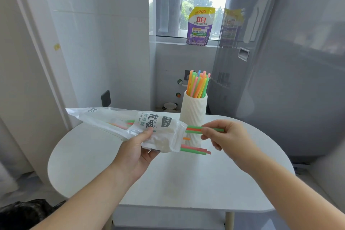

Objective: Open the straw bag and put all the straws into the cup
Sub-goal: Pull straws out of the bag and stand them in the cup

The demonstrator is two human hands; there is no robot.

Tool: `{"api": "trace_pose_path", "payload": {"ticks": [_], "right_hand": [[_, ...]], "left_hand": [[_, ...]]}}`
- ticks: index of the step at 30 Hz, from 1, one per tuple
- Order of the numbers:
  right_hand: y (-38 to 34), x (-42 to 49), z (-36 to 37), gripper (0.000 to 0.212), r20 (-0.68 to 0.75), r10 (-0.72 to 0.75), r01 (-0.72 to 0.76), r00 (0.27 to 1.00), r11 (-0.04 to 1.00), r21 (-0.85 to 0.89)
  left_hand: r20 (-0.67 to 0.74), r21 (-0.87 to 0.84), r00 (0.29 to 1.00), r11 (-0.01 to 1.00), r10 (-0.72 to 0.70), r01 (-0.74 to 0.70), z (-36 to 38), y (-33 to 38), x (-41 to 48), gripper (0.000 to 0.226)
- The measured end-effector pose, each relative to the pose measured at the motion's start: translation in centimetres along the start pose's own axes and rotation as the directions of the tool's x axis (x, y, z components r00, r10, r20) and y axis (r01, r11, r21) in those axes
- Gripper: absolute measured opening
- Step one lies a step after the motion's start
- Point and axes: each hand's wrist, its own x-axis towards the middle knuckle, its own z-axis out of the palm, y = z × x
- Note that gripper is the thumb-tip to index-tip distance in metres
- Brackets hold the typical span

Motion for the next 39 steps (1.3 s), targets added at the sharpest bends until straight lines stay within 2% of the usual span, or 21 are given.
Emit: {"api": "trace_pose_path", "payload": {"ticks": [2,4,8,11,13,15,20,25,32,39], "right_hand": [[-0.2,0.1,-0.5,0.009,0.003,0.064,-0.063,0.998,0.980,0.189],[-0.3,0.2,-0.5,0.011,0.027,0.151,-0.150,0.988,0.914,0.376],[-0.6,0.3,0.6,0.013,0.043,0.286,-0.227,0.957,0.652,0.724],[-1.0,0.2,1.6,0.014,0.023,0.322,-0.180,0.946,0.465,0.867],[-1.2,0.1,2.0,0.015,0.006,0.296,-0.141,0.955,0.439,0.887],[-1.3,0.3,2.3,0.017,-0.018,0.262,-0.111,0.965,0.469,0.876],[-1.4,0.4,2.3,0.020,-0.235,0.145,0.058,0.961,0.725,0.687],[-2.9,0.4,1.0,0.023,-0.381,-0.014,0.218,0.924,0.838,0.499],[-5.8,0.5,-2.3,0.019,-0.521,-0.185,0.375,0.833,0.882,0.287],[-8.8,-0.6,-5.2,0.017,-0.623,-0.370,0.553,0.689,0.824,0.121]], "left_hand": [[-0.005,-0.016,1.000,1.000,0.002,-0.002,0.0,0.0,0.0,0.033],[-0.004,-0.042,1.000,0.999,-0.007,0.007,0.2,-0.1,0.0,0.031],[0.004,-0.081,1.000,0.996,-0.021,0.021,0.8,-0.2,-0.2,0.023],[0.004,-0.095,1.000,0.995,-0.024,0.024,1.0,-0.4,-0.3,0.026],[-0.004,-0.106,1.000,0.994,-0.024,0.023,1.1,-0.4,-0.3,0.029],[-0.011,-0.115,1.000,0.993,-0.020,0.018,1.1,-0.4,-0.3,0.033],[-0.017,-0.120,1.000,0.993,-0.019,0.017,0.9,-0.2,-0.3,0.037],[-0.037,-0.151,0.999,0.989,-0.014,0.008,0.6,0.2,0.0,0.032],[-0.078,-0.160,0.997,0.987,-0.007,-0.006,0.1,0.7,0.2,0.020],[-0.111,-0.176,0.994,0.984,0.015,-0.035,-0.1,0.7,0.4,0.020]]}}
